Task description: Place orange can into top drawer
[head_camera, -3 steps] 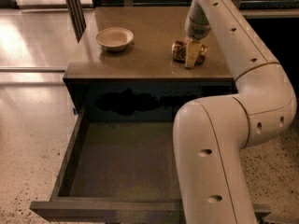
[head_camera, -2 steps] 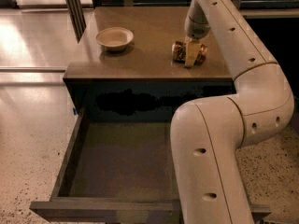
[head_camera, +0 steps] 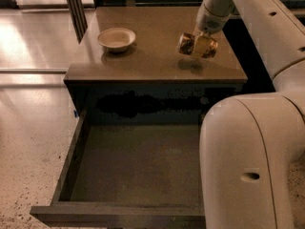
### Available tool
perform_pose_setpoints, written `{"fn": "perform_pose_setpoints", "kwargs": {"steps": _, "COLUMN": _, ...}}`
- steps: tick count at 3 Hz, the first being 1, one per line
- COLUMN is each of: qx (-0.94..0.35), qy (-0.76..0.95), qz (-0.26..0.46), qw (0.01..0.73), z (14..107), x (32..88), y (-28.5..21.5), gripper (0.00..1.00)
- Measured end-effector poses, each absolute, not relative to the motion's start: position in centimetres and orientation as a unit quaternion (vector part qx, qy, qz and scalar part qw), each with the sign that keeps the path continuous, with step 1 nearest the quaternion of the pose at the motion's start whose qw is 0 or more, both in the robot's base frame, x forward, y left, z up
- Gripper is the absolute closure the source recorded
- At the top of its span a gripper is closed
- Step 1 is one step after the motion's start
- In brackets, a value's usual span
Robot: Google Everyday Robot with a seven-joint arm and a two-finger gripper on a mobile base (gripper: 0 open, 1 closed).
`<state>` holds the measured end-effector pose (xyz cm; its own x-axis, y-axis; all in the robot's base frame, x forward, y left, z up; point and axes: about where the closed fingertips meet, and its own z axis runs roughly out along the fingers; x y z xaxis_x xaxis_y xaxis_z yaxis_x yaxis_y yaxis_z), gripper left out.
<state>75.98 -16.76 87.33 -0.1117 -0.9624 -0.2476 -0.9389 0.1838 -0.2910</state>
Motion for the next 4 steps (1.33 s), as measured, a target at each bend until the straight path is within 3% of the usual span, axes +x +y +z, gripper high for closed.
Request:
{"fn": "perform_pose_setpoints", "kwargs": {"steps": 1, "qx": -0.627, "qy": 0.736, "qz": -0.007, "qw": 0.256, "z": 92.3, "x": 71.7, "y": -15.7, "gripper": 1.00}}
{"fn": "perform_pose_setpoints", "kwargs": {"steps": 2, "qx": -0.640, "qy": 0.721, "qz": -0.004, "qw": 0.264, "z": 93.9, "x": 69.5, "y": -13.9, "gripper": 1.00}}
{"fn": "perform_pose_setpoints", "kwargs": {"steps": 4, "qx": -0.640, "qy": 0.726, "qz": -0.005, "qw": 0.253, "z": 92.8, "x": 70.0, "y": -14.0, "gripper": 1.00}}
